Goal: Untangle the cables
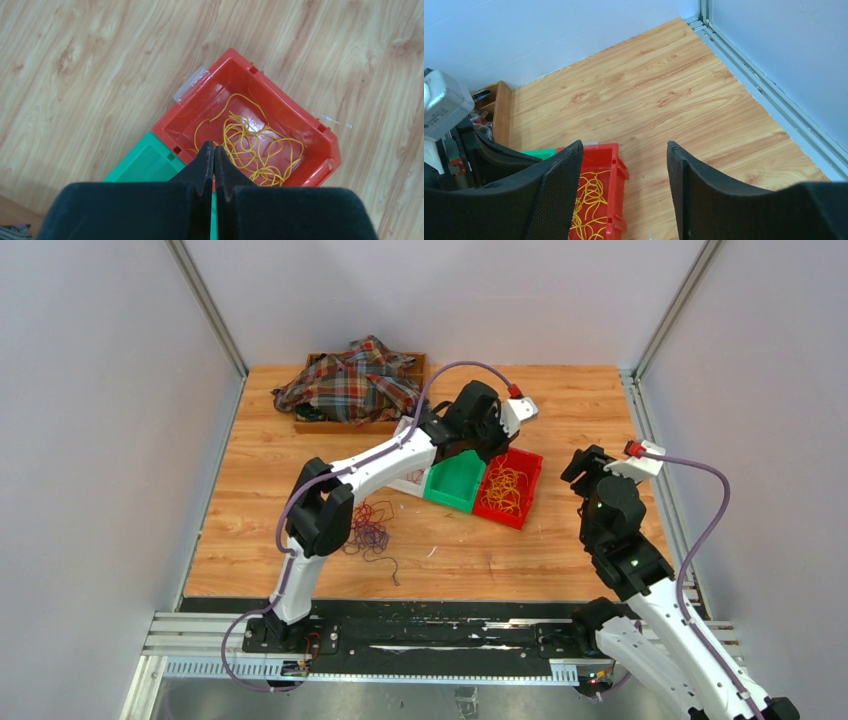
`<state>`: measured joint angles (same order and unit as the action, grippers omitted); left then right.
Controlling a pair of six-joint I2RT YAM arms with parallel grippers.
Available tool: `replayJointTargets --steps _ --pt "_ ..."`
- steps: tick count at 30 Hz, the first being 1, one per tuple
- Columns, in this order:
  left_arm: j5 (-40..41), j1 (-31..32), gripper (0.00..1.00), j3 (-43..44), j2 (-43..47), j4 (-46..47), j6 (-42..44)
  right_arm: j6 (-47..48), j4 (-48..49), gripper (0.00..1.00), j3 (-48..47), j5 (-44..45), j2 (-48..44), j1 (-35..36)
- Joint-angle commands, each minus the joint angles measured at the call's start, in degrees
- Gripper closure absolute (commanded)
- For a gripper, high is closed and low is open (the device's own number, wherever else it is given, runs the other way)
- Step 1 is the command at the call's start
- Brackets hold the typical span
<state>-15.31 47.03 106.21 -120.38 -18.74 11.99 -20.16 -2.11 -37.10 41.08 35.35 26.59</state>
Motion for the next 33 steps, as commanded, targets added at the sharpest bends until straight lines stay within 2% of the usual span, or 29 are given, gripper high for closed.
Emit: replayJointTargets --steps 1,5,10,14,15,17,21,26,30,33 --pt "1.5 1.0 0.99 -2.0 1.7 2.2 2.6 -1.8 -1.3 0.39 0.8 2.0 -0.9 -0.9" --pt "3.3 2.1 1.0 -4.1 1.0 4.4 4.0 -1.8 -1.2 0.39 0.6 1.3 -0.1 -0.9" --pt "4.0 2.8 1.0 -2.6 -2.6 5.4 4.9 -2.4 -1.8 0.4 1.0 2.2 -1.1 -1.2" --pt "4.3 2.8 0.99 1.3 -5.8 1.2 5.4 -1.0 -2.1 0.4 -0.3 1.6 -1.7 -1.9" --pt "4.1 2.8 0.96 1.8 -6.0 0.5 5.1 -0.6 -2.4 0.4 -0.8 1.5 -1.5 -2.0" --pt "3.2 2.8 0.7 2.2 -6.3 -0.6 5.3 -0.6 -3.1 0.4 -1.4 1.2 -1.1 -2.3" --pt "1.0 2.8 0.46 5.2 -6.5 -6.4 6.2 -2.3 -3.6 0.4 -1.9 -0.8 -0.9 -2.8" --pt "0.6 2.8 0.28 5.4 -3.3 -9.7 7.7 -2.5 -4.3 0.4 -3.4 -2.0 0.0 -2.9" --pt "2.3 2.6 0.03 9.9 -0.6 -16.5 9.6 -2.3 -4.8 0.41 -4.2 -2.8 0.5 -2.9" --pt "2.6 1.6 0.02 11.1 2.5 -20.5 11.1 -2.5 -4.8 0.41 -4.7 -3.5 1.0 -3.0"
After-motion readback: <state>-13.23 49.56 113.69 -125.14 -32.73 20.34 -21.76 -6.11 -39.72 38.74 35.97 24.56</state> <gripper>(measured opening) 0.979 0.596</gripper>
